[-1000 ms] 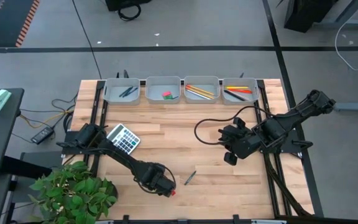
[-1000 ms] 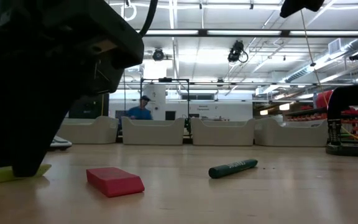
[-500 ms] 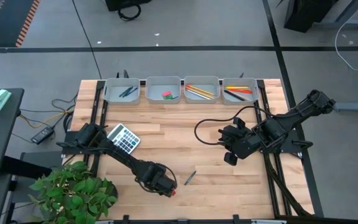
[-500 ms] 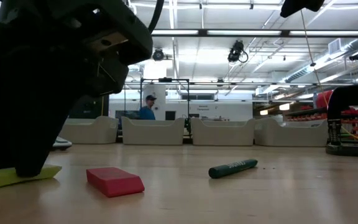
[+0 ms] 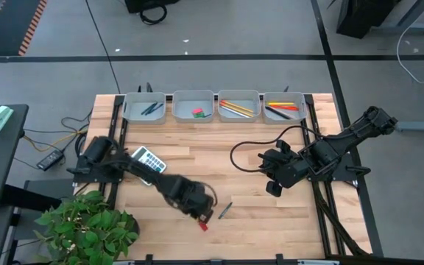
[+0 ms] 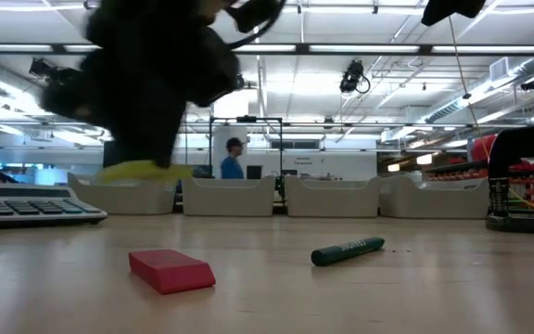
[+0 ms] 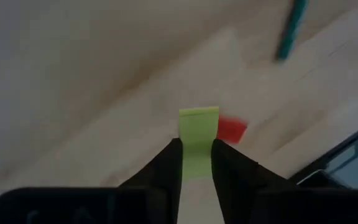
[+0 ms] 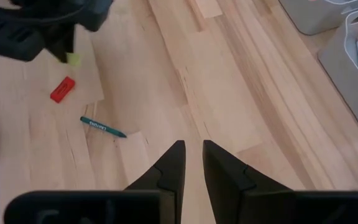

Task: Sort crayons/erasers/pens/pencils in bins
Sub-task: Put the yellow eraser into the gray bin

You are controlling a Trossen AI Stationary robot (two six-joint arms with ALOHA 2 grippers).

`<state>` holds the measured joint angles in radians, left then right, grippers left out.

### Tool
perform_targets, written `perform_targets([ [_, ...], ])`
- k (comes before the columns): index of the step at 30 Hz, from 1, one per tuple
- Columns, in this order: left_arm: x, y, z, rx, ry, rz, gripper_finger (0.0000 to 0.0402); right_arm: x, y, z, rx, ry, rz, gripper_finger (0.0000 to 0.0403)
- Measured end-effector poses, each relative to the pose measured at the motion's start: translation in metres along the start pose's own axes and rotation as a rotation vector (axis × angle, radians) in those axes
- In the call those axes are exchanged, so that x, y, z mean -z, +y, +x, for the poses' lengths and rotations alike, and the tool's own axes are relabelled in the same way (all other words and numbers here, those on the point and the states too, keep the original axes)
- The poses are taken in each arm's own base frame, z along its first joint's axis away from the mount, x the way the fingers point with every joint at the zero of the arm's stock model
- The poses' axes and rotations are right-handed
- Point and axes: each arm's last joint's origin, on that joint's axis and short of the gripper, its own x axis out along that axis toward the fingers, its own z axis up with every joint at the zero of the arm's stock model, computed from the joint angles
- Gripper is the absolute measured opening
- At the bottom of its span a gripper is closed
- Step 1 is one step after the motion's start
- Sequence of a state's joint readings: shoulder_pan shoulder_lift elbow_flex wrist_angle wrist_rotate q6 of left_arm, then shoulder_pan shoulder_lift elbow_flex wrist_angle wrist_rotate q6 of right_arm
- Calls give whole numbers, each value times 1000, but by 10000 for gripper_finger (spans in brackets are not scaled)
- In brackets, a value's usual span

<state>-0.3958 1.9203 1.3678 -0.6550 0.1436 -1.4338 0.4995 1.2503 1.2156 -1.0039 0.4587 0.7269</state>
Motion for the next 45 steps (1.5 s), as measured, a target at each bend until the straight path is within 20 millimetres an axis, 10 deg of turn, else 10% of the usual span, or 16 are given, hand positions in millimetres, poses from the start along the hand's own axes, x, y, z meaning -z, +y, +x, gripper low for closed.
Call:
perform_targets([
  [18, -136, 29, -83, 184, -335, 279, 88, 8, -5, -5, -36, 119, 82, 64],
  [33, -249, 150, -171, -21, -611, 323, 86, -29, -56, 14, 191, -45, 361, 64],
  [45, -286, 210, -174, -223, -621, 406, 92, -57, -105, 26, 260, -144, 608, 64],
])
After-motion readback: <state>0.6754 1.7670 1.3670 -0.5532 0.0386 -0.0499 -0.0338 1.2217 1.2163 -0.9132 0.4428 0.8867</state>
